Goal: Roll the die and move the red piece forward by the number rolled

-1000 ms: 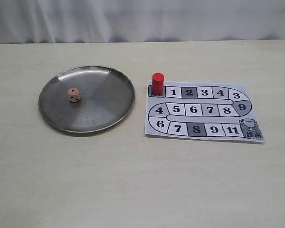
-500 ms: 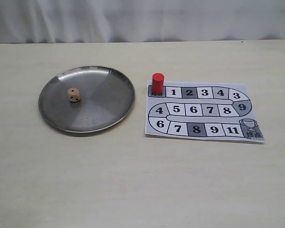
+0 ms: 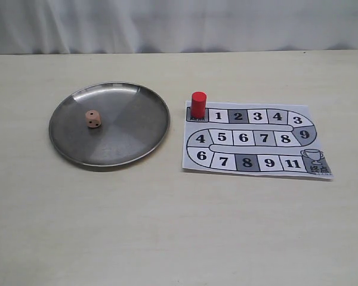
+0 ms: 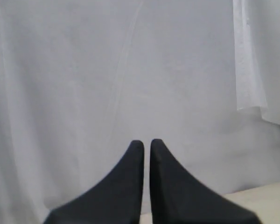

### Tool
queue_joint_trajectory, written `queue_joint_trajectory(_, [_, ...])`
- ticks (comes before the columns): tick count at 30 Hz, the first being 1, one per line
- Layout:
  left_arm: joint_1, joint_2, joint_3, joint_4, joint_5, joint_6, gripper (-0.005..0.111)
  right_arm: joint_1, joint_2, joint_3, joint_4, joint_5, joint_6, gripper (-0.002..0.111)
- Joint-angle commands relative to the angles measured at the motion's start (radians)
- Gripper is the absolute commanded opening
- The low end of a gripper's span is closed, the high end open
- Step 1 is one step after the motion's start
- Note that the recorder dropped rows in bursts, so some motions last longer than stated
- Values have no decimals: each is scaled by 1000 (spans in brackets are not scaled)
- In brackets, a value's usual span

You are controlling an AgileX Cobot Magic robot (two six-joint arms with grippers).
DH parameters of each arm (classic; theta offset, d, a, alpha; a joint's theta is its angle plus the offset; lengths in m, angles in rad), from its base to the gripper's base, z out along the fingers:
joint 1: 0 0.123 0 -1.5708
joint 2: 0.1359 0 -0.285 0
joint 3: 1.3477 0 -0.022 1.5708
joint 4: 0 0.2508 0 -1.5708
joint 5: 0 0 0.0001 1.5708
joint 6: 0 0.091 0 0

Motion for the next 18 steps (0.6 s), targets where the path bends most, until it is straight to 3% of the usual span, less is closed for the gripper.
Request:
queue_joint_trajectory(1, [-2,-1,2,-3,-9,-1,0,-3,67,0,-14,48,-12,4])
queue_joint_trajectory(6, [-2,-1,2,-3,-9,-1,0,-3,311,-61,-14,181,-12,4])
queue_joint_trajectory(12, [-2,-1,2,-3,-9,-1,0,9,819,-167,2,179,11,4])
queue_joint_trajectory(15, [-2,-1,2,-3,-9,-1,0,138,1018,-235,-11,174,2,4])
queue_joint_trajectory(18, [-2,-1,2,-3,-9,-1,0,350,1195,-361,-63,177,-1,4])
